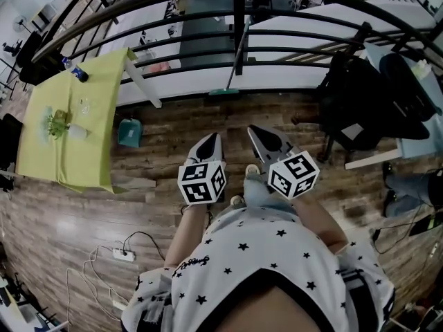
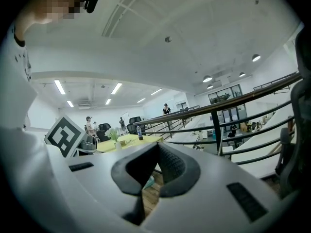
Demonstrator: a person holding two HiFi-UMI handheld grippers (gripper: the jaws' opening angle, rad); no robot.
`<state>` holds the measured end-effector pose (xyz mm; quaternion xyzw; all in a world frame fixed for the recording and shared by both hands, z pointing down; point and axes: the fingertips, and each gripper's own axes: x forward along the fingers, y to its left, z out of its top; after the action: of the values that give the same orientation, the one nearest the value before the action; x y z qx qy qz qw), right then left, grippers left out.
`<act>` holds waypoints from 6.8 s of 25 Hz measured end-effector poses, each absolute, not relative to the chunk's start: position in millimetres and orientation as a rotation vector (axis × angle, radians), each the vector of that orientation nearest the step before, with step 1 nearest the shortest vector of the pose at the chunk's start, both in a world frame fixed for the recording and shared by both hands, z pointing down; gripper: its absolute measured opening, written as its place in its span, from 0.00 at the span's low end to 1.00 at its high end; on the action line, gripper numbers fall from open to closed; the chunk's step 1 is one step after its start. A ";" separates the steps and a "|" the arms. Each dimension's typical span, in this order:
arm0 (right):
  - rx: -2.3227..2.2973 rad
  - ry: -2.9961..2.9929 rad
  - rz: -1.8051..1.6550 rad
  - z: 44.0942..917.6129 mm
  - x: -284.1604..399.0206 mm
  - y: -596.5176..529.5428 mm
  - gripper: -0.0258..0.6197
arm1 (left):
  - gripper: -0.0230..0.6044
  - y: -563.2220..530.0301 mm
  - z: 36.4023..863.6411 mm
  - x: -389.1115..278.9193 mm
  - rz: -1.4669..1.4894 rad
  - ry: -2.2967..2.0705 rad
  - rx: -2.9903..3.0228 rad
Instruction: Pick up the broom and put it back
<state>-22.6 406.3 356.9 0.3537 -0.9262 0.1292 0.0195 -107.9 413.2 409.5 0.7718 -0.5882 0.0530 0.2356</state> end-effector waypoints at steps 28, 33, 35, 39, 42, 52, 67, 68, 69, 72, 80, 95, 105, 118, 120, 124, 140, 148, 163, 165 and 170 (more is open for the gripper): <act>0.953 -2.916 0.432 350.2 -51.4 187.4 0.03 | 0.06 210.6 417.3 -122.4 0.135 -1.632 2.013; 0.931 -2.915 0.440 352.5 -46.8 140.7 0.03 | 0.06 165.4 417.5 -118.9 0.136 -1.648 2.002; 0.926 -2.916 0.445 353.8 -44.7 123.4 0.03 | 0.06 149.2 418.4 -117.3 0.138 -1.653 1.999; 0.906 -2.911 0.447 357.2 -39.2 91.0 0.03 | 0.06 119.0 420.4 -114.4 0.143 -1.665 1.984; 0.898 -2.908 0.457 359.0 -32.5 66.8 0.03 | 0.06 96.4 420.7 -111.2 0.147 -1.675 1.977; 0.868 -2.910 0.462 360.3 -13.1 0.4 0.03 | 0.06 35.5 420.9 -97.4 0.155 -1.704 1.955; 0.956 -2.866 0.501 380.8 -1.1 -43.0 0.03 | 0.06 -0.7 440.3 -98.1 0.201 -1.676 1.933; 0.966 -2.862 0.502 382.2 -1.8 -47.1 0.03 | 0.06 -5.2 441.7 -99.0 0.204 -1.669 1.936; 0.975 -2.857 0.503 383.8 -2.9 -51.4 0.03 | 0.06 -10.1 443.1 -100.0 0.208 -1.662 1.940; 1.000 -2.838 0.505 390.0 -7.2 -66.6 0.03 | 0.06 -27.1 445.4 -104.1 0.213 -1.644 1.955; 1.053 -2.799 0.524 406.6 -21.8 -113.6 0.03 | 0.06 -69.1 455.6 -118.2 0.233 -1.598 1.969; 1.166 -2.678 0.568 472.9 -30.2 -208.4 0.03 | 0.06 -139.0 496.0 -150.0 0.278 -1.547 1.928; 1.263 -2.610 0.605 517.4 -20.6 -259.9 0.03 | 0.06 -170.8 526.6 -147.1 0.338 -1.490 1.933; 1.359 -2.489 0.647 583.7 -11.7 -312.0 0.03 | 0.06 -205.9 557.3 -143.6 0.377 -1.456 1.936; 1.383 -2.473 0.653 591.9 -10.2 -320.7 0.03 | 0.06 -208.6 562.6 -143.1 0.380 -1.450 1.933; 1.422 -2.452 0.680 605.2 -11.0 -338.3 0.04 | 0.06 -211.5 570.7 -143.8 0.390 -1.432 1.931; 1.494 -2.328 0.736 667.2 -0.5 -393.0 0.28 | 0.06 -220.6 593.9 -151.4 0.411 -1.408 1.906; 1.451 -2.318 0.722 678.9 -4.1 -413.1 0.31 | 0.06 -225.6 601.2 -153.6 0.422 -1.403 1.896; 1.421 -2.326 0.731 673.7 -13.0 -410.5 0.17 | 0.06 -223.4 593.6 -158.2 0.407 -1.419 1.895; 1.422 -2.325 0.725 671.9 -14.3 -406.2 0.17 | 0.05 -221.6 591.6 -160.1 0.403 -1.425 1.893; 1.402 -2.327 0.712 665.5 -20.6 -390.1 0.17 | 0.06 -214.4 585.3 -162.2 0.392 -1.434 1.894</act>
<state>-20.6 -390.1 665.5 0.4924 -0.8171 0.2498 0.1658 -162.2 -214.4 585.3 0.7341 -0.5561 0.1521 0.3588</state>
